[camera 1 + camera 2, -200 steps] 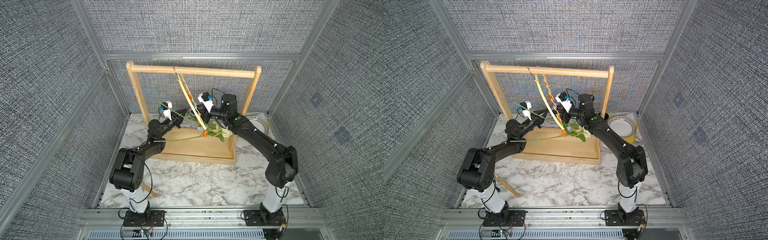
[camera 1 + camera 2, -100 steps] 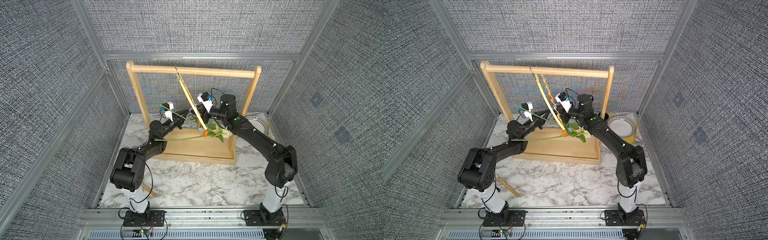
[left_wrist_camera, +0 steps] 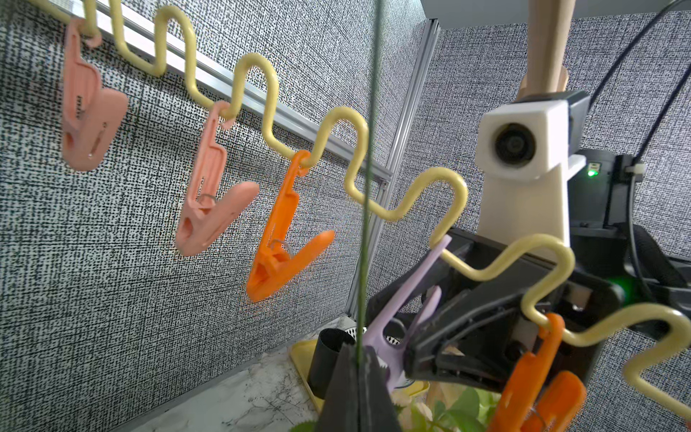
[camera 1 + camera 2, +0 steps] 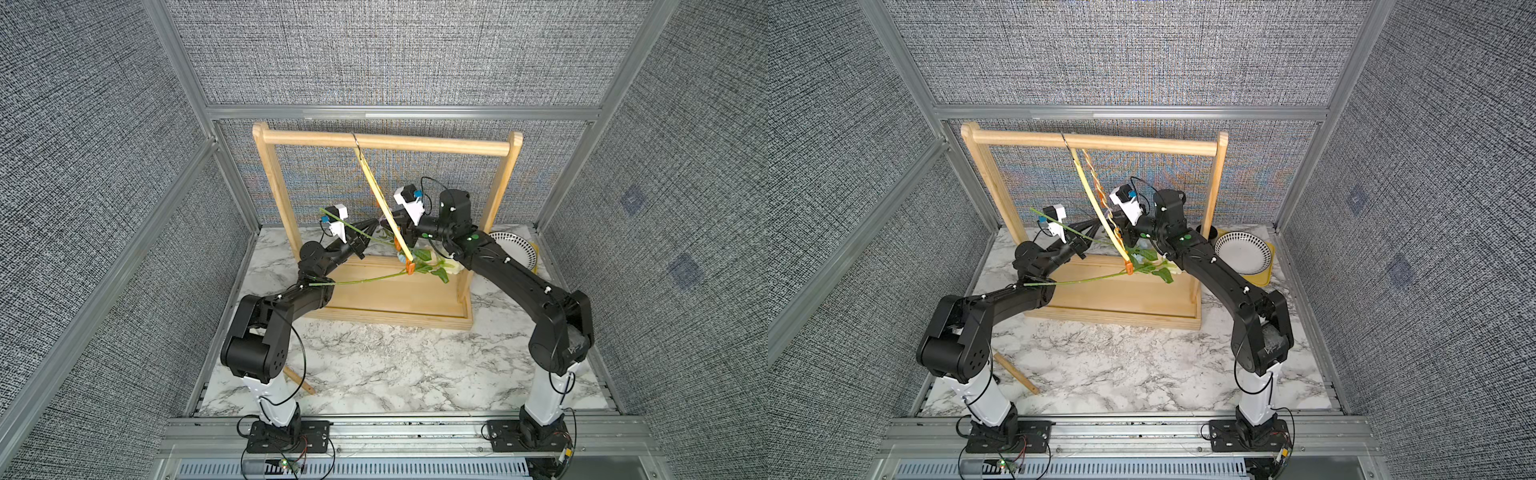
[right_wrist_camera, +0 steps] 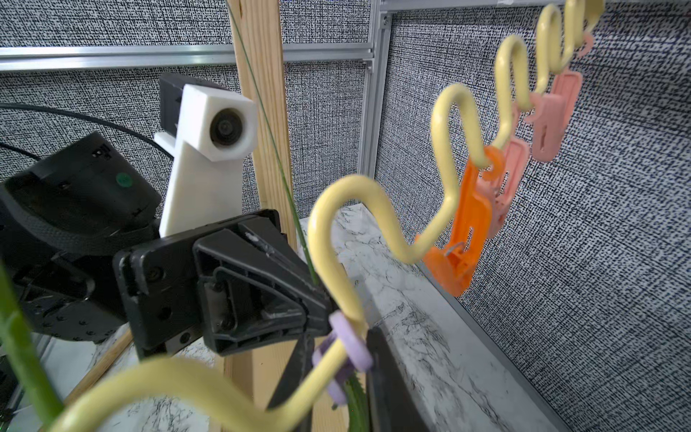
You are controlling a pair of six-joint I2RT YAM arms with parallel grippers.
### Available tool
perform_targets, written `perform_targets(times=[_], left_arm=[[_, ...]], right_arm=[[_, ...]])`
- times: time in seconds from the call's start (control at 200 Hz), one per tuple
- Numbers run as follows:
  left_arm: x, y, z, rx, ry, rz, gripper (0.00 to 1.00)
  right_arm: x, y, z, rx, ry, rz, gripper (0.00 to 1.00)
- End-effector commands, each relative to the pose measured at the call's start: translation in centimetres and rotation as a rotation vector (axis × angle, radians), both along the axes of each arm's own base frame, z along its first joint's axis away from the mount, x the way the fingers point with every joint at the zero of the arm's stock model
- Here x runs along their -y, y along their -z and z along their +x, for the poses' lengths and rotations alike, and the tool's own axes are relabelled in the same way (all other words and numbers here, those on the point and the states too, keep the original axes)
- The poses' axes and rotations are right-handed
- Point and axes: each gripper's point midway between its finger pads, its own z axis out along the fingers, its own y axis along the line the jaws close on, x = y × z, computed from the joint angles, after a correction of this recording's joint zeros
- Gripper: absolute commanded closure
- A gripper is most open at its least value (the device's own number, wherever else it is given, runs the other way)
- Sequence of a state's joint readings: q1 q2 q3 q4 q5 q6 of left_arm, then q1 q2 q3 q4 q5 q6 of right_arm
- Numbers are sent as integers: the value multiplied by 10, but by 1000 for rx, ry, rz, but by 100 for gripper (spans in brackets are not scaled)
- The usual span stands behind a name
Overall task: Dry the flowers on a clothes hanger
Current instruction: Clamp the flower onto the hanger.
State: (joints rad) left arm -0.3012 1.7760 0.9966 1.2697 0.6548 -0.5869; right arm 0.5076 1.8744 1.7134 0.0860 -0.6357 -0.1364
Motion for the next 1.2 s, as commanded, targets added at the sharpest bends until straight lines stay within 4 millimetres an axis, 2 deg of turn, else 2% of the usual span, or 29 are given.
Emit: perform_targets(times=[0.0,0.225,0.48,0.546,0.756,0.936,1.191], left_arm=[[1,-5,-2,27,7,-6,98],[0,-5,-1,20,-2,-7,98],[-1,-5,1,17,-14,-11,98],[-2,-4,3,11,-20,-10,92],[-3,-4,5,5,-33,-12,88],[-7,-6,8,5,-48,-16,67],[-13,-6,10,-1,-69,-5,64]], right_arm=[[2,-16,4,46,28,27,72],[2,-13,4,37,34,21,61],[4,-14,3,41,38,18,58],[4,-13,3,40,39,14,57],[7,-9,2,40,47,2,56],[9,-8,1,41,50,-4,55],[12,-6,1,41,58,-9,55]])
